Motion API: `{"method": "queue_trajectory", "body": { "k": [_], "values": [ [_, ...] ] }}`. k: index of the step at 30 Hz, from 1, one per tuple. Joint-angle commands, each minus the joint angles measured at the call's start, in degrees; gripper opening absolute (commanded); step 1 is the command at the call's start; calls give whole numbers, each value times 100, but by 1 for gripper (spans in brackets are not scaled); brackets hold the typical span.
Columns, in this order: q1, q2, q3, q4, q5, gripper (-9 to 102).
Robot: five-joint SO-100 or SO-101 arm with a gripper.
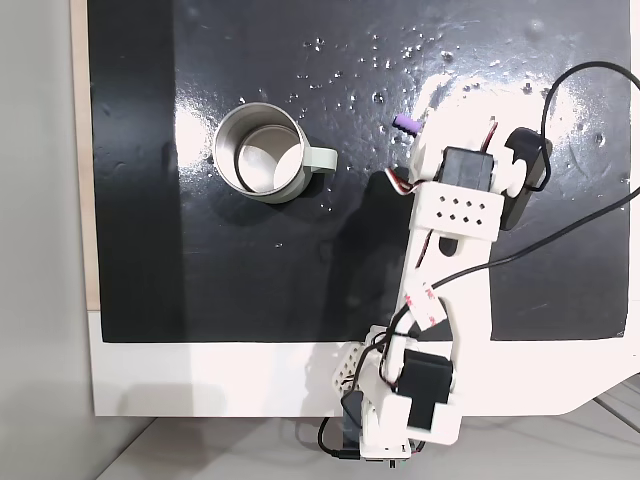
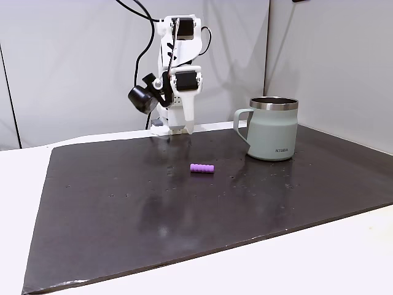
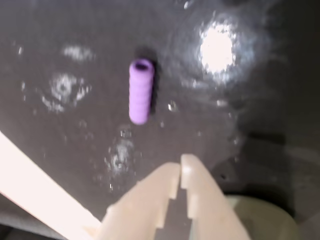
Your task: Grasp a pengrip and put it in the cup.
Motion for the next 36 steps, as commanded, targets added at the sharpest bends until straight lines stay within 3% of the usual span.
{"method": "queue_trajectory", "body": {
  "k": [1, 5, 9, 16, 36],
  "values": [
    [202, -659, -879, 70, 35, 0],
    [290, -1274, -1336, 9, -167, 2],
    [281, -1670, -1846, 9, -475, 13],
    [18, -2013, -2276, 281, -826, 22],
    [-352, -2312, -1978, -343, -791, 25]
  ]
}}
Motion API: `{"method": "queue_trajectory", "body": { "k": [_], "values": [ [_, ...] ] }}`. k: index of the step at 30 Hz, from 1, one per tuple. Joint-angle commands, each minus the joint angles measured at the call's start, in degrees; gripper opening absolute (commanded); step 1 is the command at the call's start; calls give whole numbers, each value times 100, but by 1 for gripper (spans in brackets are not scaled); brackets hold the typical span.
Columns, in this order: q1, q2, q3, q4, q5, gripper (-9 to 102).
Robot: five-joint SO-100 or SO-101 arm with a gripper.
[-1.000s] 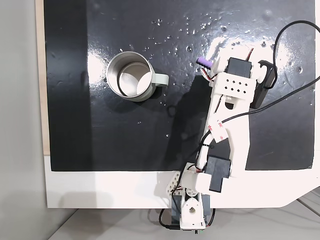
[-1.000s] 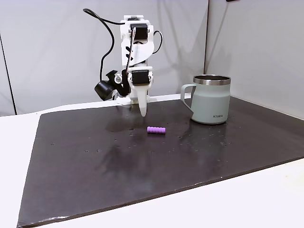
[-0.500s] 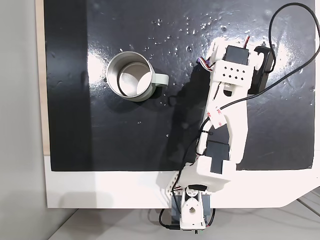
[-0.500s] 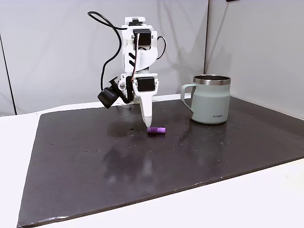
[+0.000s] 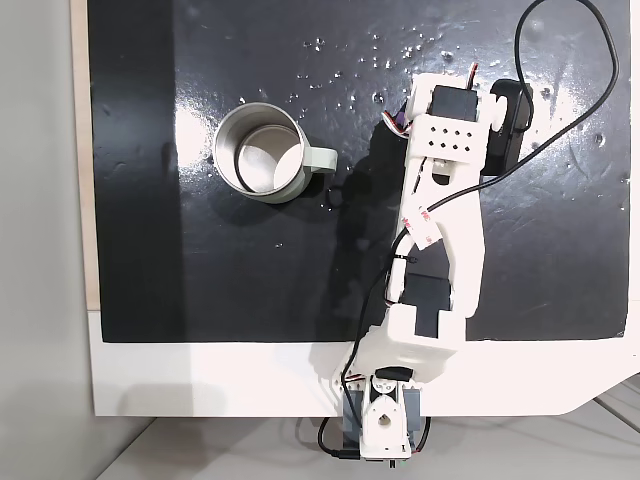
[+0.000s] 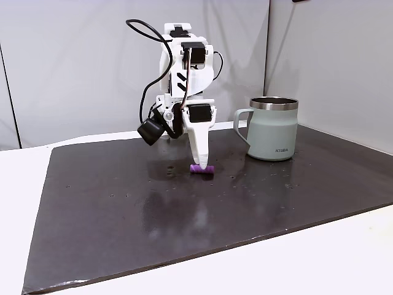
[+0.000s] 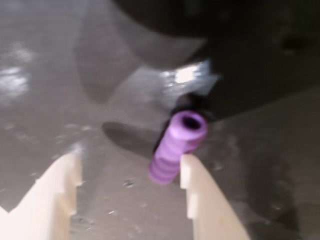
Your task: Grasp a pengrip and put it in the cup.
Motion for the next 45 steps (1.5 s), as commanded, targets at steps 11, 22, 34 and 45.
{"method": "queue_trajectory", "body": {
  "k": [11, 22, 34, 45],
  "values": [
    [-211, 9, 686, -615, 88, 25],
    [-88, 26, 932, -589, 229, 4],
    [-281, 1187, 343, 404, 563, 0],
    [-1714, 2742, -1978, 2285, 782, 0]
  ]
}}
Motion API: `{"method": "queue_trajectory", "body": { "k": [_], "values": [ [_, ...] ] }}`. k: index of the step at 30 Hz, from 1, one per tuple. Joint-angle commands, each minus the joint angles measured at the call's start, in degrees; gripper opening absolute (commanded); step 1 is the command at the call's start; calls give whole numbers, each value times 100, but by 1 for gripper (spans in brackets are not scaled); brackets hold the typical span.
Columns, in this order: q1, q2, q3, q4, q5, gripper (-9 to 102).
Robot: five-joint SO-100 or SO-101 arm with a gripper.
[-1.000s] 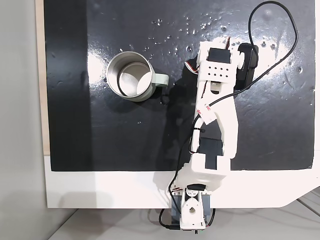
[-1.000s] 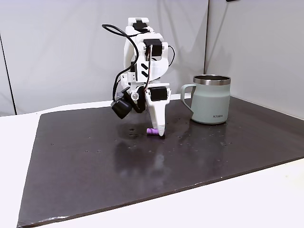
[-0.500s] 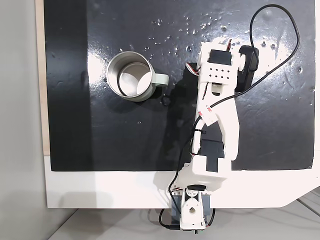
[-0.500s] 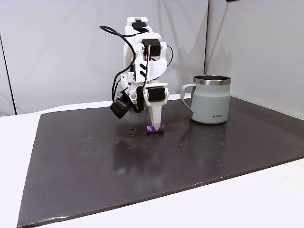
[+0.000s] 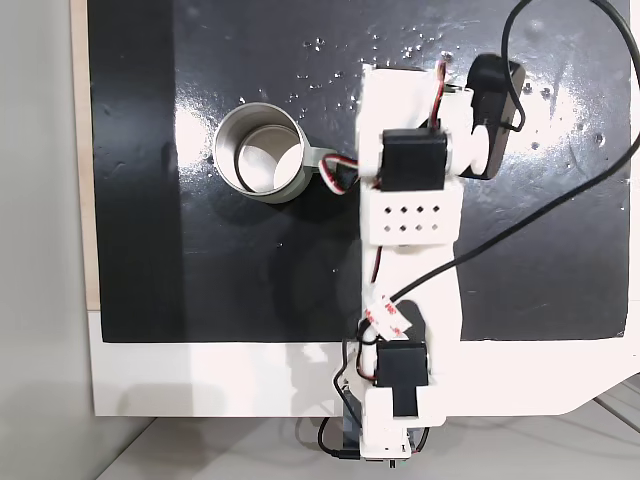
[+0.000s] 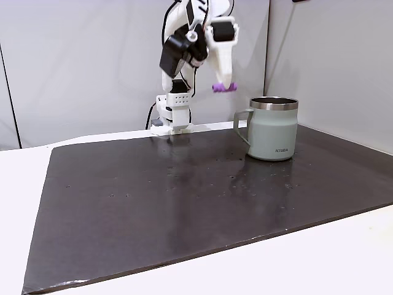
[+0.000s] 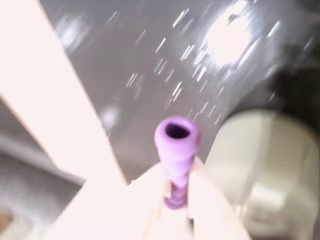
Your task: Grasp a pengrip and put it in the cup.
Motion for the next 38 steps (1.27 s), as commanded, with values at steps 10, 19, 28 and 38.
{"method": "queue_trajectory", "body": {
  "k": [10, 19, 28, 38],
  "values": [
    [-2329, -141, -967, 466, 255, 0],
    [-2619, -396, -949, 756, 448, 0],
    [-2391, -97, -976, 817, 334, 28],
    [-2355, -70, -976, 870, 255, 27]
  ]
}}
